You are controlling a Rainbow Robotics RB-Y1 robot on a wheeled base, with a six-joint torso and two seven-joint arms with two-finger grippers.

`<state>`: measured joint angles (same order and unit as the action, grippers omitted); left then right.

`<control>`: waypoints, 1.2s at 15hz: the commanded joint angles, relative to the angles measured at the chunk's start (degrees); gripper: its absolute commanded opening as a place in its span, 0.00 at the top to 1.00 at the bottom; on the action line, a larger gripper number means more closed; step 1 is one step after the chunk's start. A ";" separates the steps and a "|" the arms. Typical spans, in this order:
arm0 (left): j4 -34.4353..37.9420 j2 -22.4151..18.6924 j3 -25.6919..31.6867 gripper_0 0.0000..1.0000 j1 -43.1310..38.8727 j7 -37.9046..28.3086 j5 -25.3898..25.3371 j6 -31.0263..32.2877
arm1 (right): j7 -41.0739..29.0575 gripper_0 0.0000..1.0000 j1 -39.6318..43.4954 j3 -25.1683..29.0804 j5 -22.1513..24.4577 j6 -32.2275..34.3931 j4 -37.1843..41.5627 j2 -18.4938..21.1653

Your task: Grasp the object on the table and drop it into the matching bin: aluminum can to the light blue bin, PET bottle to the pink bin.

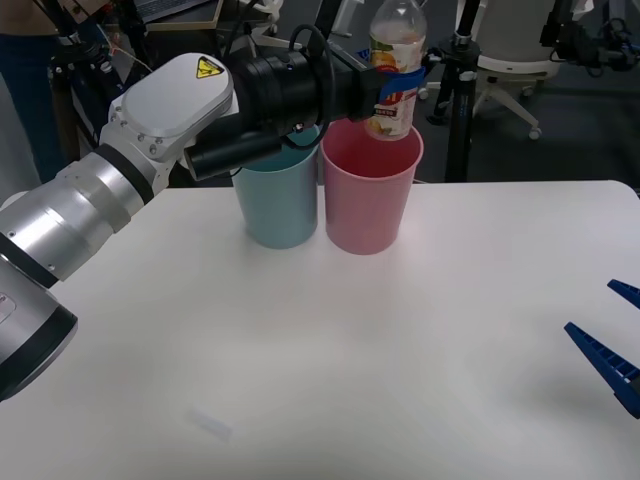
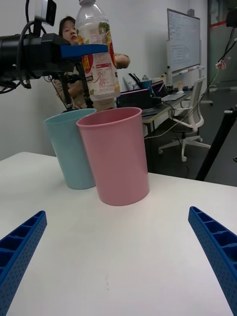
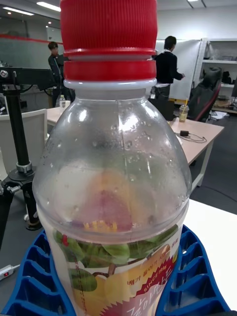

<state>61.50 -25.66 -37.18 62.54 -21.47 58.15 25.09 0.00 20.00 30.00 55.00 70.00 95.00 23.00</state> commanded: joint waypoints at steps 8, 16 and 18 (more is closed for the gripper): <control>0.02 -0.09 0.00 0.00 0.39 0.02 -1.02 -2.68 | 0.00 0.00 0.00 0.00 0.00 0.00 0.00 0.00; 0.02 -0.27 0.00 0.00 0.48 0.38 -2.52 -2.68 | 0.00 0.00 0.00 0.00 0.00 0.00 0.00 0.00; 0.02 -0.27 0.00 0.00 0.48 0.55 -2.96 -2.68 | 0.00 0.00 0.00 0.00 0.00 0.00 0.00 0.00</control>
<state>61.51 -25.92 -37.18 63.01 -21.00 55.35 22.41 0.00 20.00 30.00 55.00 70.00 95.00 23.00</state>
